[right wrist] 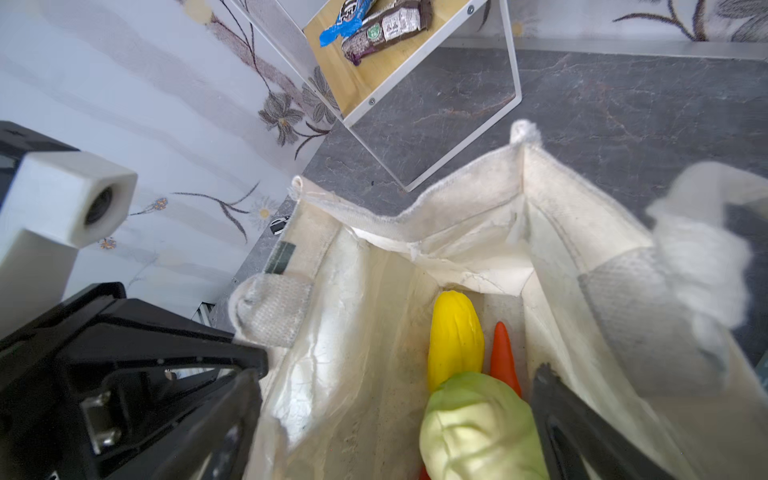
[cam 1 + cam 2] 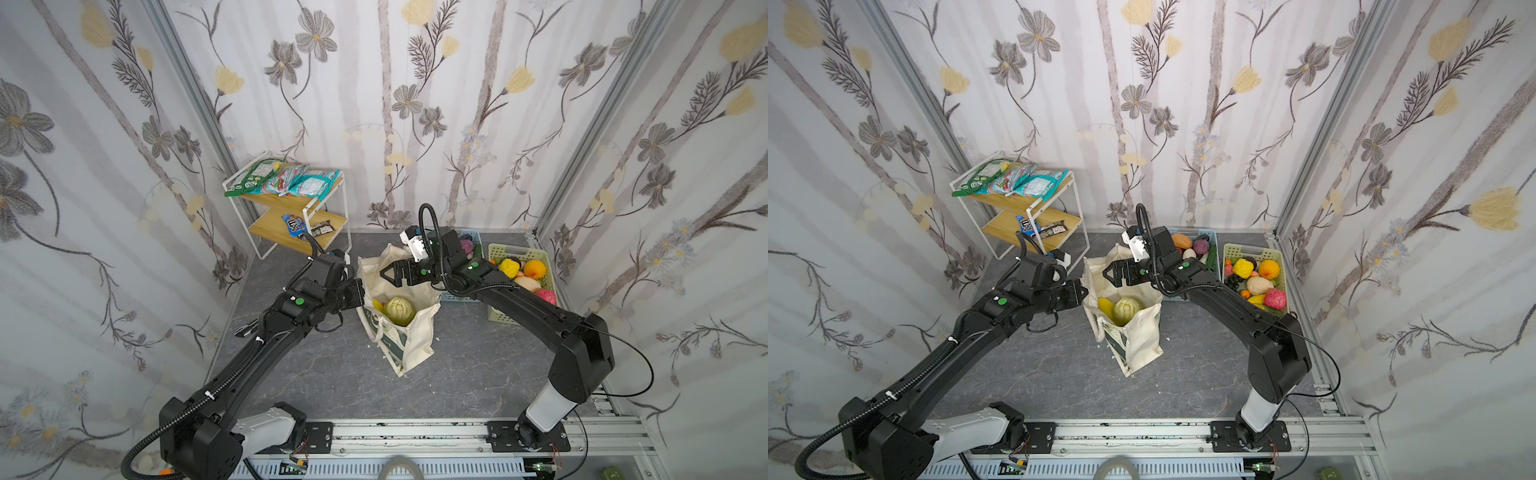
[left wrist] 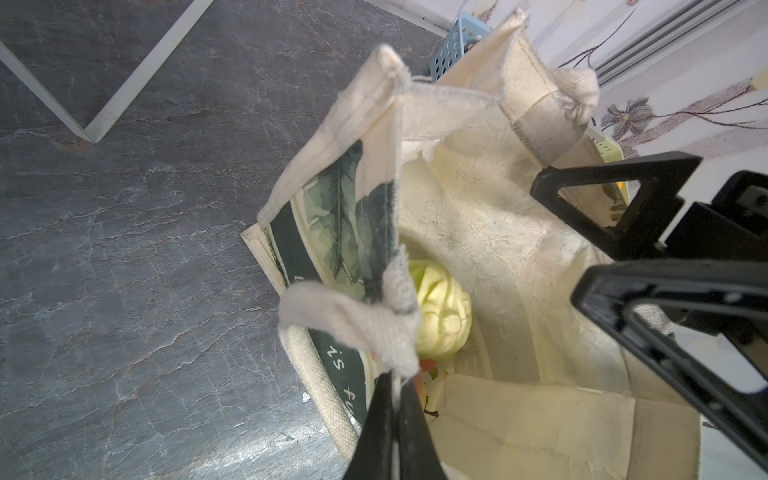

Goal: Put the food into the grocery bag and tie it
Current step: 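Move the right gripper back over the pale blue basket of vegetables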

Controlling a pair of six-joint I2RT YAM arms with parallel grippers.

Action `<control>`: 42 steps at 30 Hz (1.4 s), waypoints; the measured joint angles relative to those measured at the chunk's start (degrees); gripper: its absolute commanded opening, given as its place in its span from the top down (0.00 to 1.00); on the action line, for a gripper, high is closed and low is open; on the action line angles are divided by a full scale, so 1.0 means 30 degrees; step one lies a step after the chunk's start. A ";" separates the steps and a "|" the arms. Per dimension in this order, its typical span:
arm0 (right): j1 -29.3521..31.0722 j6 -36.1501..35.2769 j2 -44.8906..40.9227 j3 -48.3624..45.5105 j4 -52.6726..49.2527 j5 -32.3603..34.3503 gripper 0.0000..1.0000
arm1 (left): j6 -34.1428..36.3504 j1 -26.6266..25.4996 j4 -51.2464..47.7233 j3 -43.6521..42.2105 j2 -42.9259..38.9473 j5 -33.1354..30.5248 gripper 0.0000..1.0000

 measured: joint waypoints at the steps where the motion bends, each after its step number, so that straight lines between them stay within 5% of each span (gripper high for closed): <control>1: -0.0117 0.0015 -0.0226 0.0000 -0.0066 0.0036 0.00 | 0.0000 0.0000 0.0000 0.0000 0.0000 0.0000 1.00; 7: -0.1807 0.0153 -0.1705 -0.0073 -0.0036 0.0641 0.03 | 0.0000 -0.0007 0.0000 0.0000 0.0000 -0.0007 1.00; 15: -0.4575 0.0277 -0.1923 -0.0641 -0.0036 0.2310 0.24 | -0.0015 0.0015 0.0000 -0.0007 0.0000 -0.0007 1.00; 26: -0.6237 -0.0095 0.2157 -0.0044 -0.0029 0.4561 0.41 | -0.0022 0.0058 -0.0313 -0.0007 -0.0240 -0.0095 1.00; 42: -0.5931 -0.3206 0.7963 0.5209 -0.3402 0.7351 0.41 | 0.0044 0.0117 -0.0561 0.0066 -0.0262 -0.0168 1.00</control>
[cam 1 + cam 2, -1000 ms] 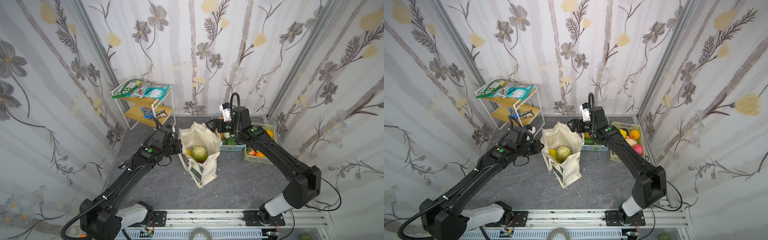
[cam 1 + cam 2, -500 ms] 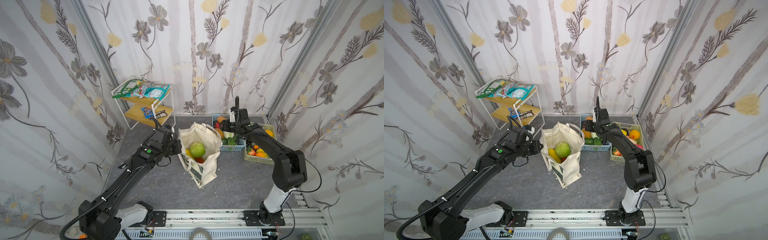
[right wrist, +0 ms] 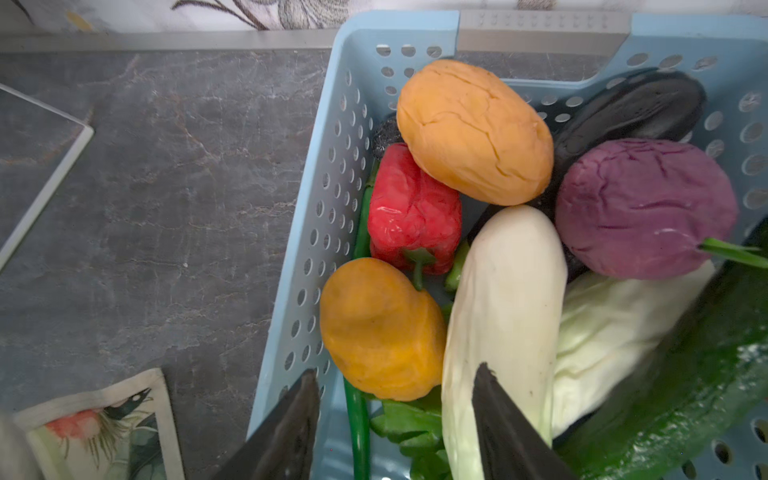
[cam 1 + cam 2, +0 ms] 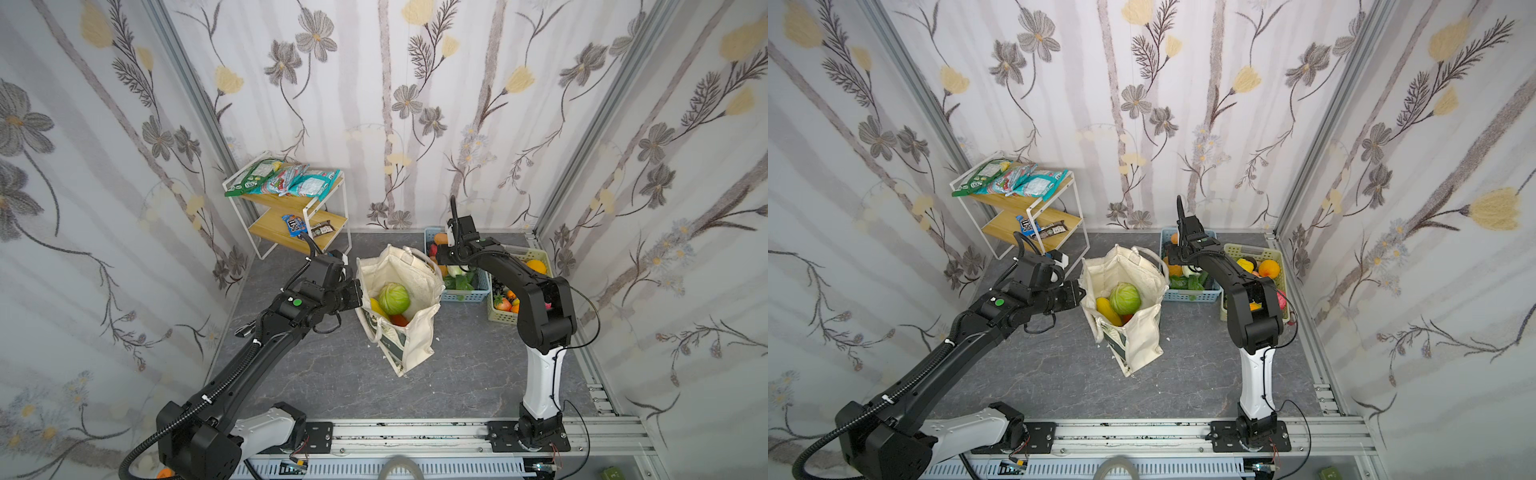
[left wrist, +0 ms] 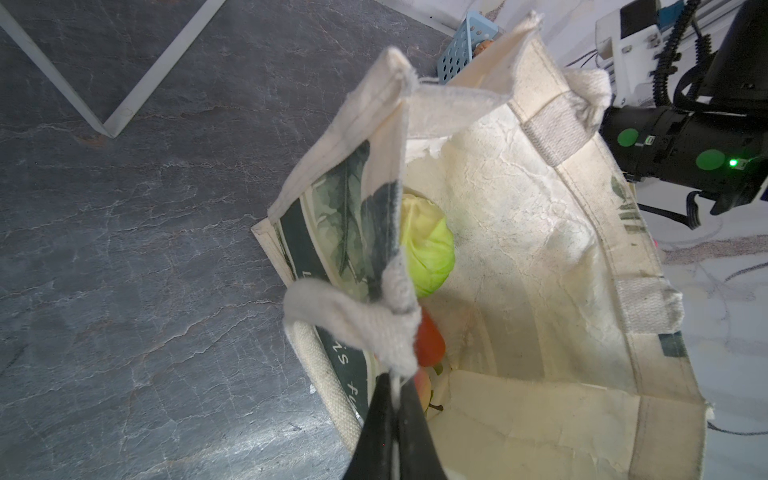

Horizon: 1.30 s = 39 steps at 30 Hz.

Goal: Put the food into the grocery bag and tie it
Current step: 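Move the right gripper back over the pale blue basket of vegetables, then lower the right gripper onto the orange squash in the basket and grasp it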

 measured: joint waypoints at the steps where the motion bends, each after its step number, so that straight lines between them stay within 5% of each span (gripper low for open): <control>1: 0.0124 -0.0372 0.0313 0.0474 -0.0306 0.0233 0.41 | 0.0000 0.0007 0.0000 0.0000 0.0022 0.0000 1.00; 16: 0.0568 -0.6273 0.3461 0.4481 -0.4619 0.2113 0.31 | 0.0131 0.0015 -0.0816 0.0568 0.0291 -0.0073 1.00; 39: 0.0262 -1.0207 0.5034 0.5727 -0.5734 -0.0044 0.27 | 0.0415 0.0022 -0.1647 0.1814 0.1515 -0.0342 1.00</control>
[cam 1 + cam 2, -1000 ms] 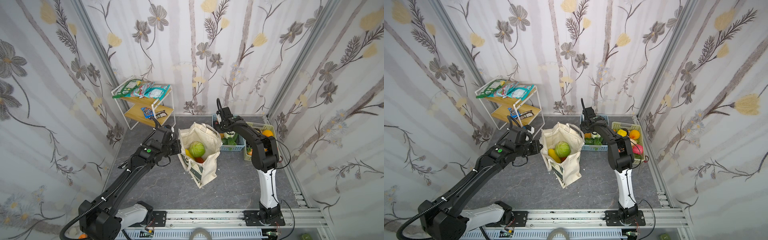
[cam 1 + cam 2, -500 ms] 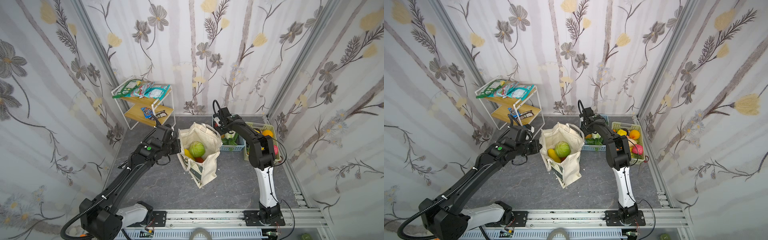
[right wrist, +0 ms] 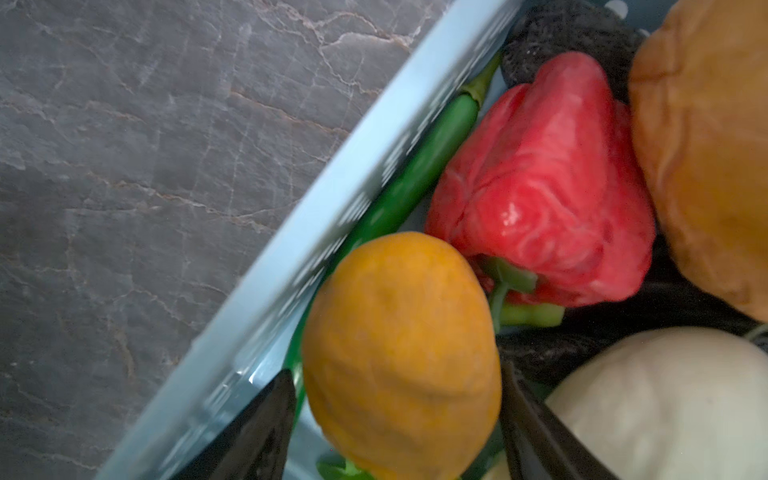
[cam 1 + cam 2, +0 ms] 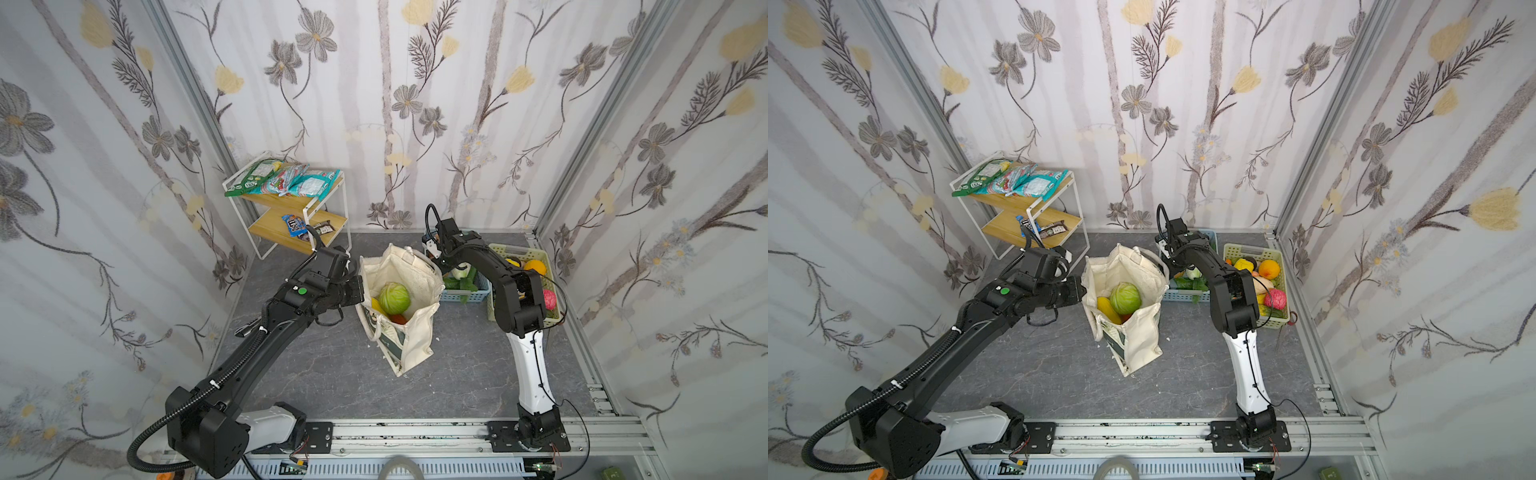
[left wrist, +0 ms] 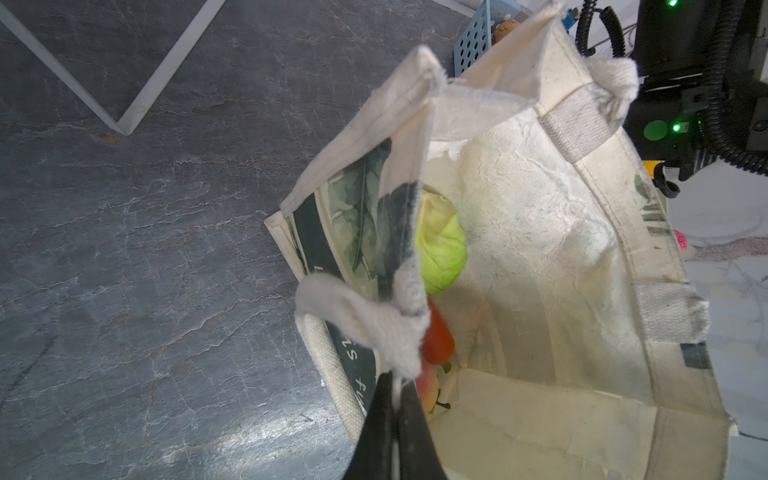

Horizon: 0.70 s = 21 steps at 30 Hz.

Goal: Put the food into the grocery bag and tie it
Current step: 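Lower the right gripper onto the orange squash in the basket and grasp it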

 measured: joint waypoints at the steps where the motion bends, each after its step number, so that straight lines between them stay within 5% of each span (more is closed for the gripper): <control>1: 0.0000 -0.0087 0.0073 0.0058 0.0029 -0.0066 0.28 | 0.0000 0.0000 0.0000 0.0000 0.0000 0.0000 1.00; 7: -0.0029 -0.0124 0.0211 0.0182 0.0022 -0.0270 0.42 | -0.0007 0.0000 -0.0015 0.0000 -0.0036 -0.0007 1.00; 21: -0.0029 0.0503 -0.1996 -0.0816 0.0066 -0.0831 0.43 | -0.0029 0.0000 0.0073 -0.0576 -0.0685 -0.0044 1.00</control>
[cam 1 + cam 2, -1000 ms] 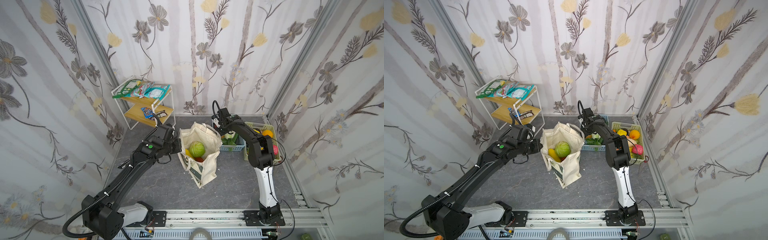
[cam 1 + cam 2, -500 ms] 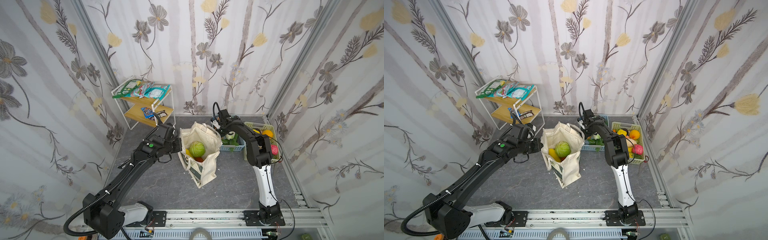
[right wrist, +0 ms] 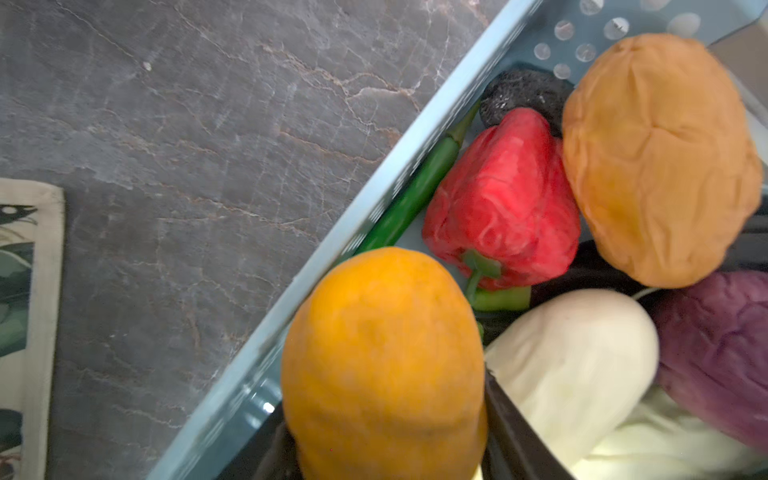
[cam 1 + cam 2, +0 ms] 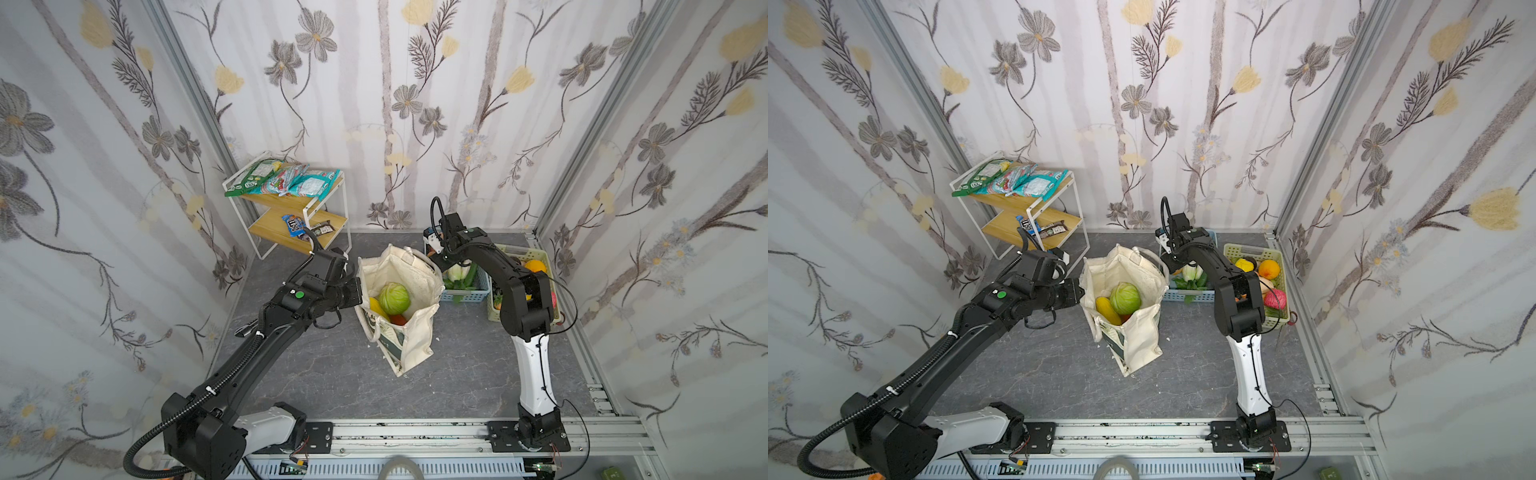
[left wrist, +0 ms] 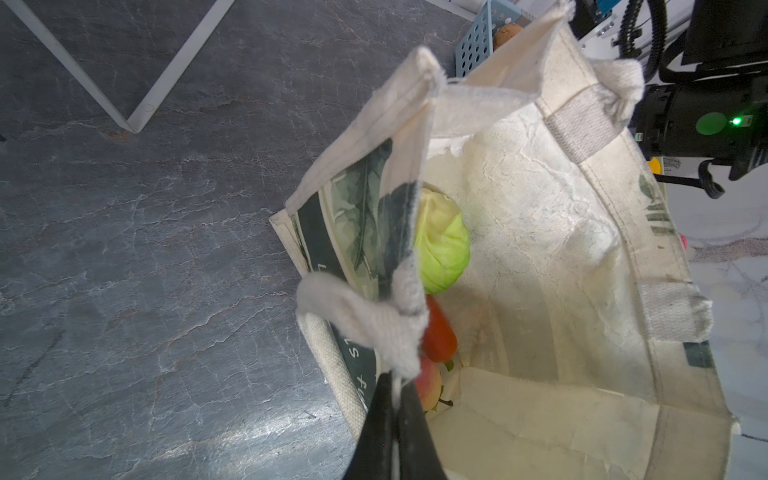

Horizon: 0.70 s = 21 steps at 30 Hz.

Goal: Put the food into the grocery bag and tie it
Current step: 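Lower the right gripper onto the orange squash in the basket and grasp it, then lift the orange squash with the right gripper and carry it over the bag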

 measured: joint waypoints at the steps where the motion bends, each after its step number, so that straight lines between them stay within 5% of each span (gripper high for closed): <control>1: 0.0000 0.0036 -0.0204 -0.0138 0.0029 -0.0051 0.43 | 0.0000 0.0000 0.0015 -0.0044 -0.0036 -0.0029 1.00; 21: -0.0750 0.2922 -0.5180 -0.3118 0.1027 -0.1435 0.46 | -0.0058 0.0000 0.0430 -0.0255 -0.0044 0.0197 1.00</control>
